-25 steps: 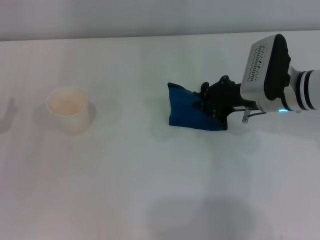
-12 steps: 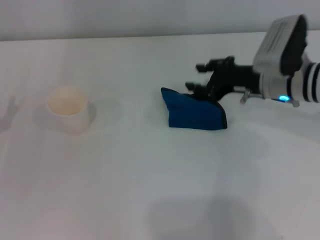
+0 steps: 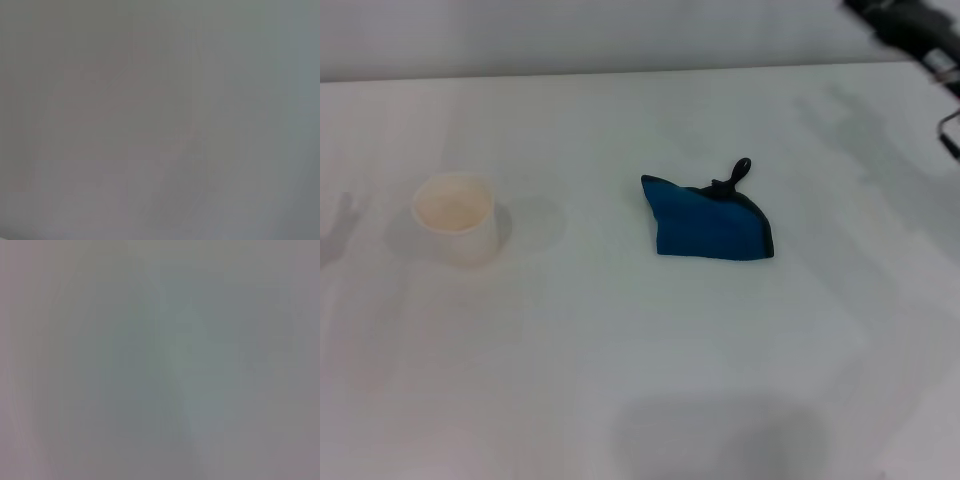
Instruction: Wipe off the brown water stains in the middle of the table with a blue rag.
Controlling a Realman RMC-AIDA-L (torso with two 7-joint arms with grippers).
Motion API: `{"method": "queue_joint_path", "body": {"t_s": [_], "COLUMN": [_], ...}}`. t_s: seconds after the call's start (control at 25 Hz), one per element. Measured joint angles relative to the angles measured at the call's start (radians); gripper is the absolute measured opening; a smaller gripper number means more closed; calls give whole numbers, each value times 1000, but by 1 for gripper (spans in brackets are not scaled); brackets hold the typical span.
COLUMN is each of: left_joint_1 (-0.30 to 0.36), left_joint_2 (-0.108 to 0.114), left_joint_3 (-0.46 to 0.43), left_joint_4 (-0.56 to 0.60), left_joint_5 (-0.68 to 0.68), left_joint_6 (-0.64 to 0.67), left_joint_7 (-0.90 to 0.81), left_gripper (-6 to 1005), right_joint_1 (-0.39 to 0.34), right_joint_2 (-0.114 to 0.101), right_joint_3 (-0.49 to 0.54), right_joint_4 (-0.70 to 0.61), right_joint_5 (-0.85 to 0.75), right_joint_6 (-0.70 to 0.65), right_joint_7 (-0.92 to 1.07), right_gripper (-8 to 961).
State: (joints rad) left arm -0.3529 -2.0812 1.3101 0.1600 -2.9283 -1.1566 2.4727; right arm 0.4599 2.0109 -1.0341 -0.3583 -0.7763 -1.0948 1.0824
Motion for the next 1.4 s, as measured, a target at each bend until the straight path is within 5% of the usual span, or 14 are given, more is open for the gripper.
{"method": "queue_joint_path", "body": {"t_s": [0.16, 0.48, 0.92, 1.4], "left_joint_1": [0, -11, -12, -12], "left_joint_2": [-1, -4, 0, 5], "left_joint_3": [3, 6, 6, 0], "left_joint_4": [-3, -10, -10, 0], "left_joint_5": [0, 1, 2, 2], "left_joint_6": [1, 9, 11, 37], "left_joint_7": [-2, -5, -4, 1], "left_gripper": [886, 886, 885, 885], "right_joint_1": [-6, -26, 28, 36], "right_joint_2": [0, 2, 16, 17], "right_joint_3": [85, 153, 161, 163], "right_joint_4": [109, 189, 287, 290], "right_joint_5": [143, 242, 244, 246], "right_joint_6": [-114, -108, 1, 47], "right_joint_7": [-1, -60, -841, -826], "right_gripper": [746, 740, 740, 740]}}
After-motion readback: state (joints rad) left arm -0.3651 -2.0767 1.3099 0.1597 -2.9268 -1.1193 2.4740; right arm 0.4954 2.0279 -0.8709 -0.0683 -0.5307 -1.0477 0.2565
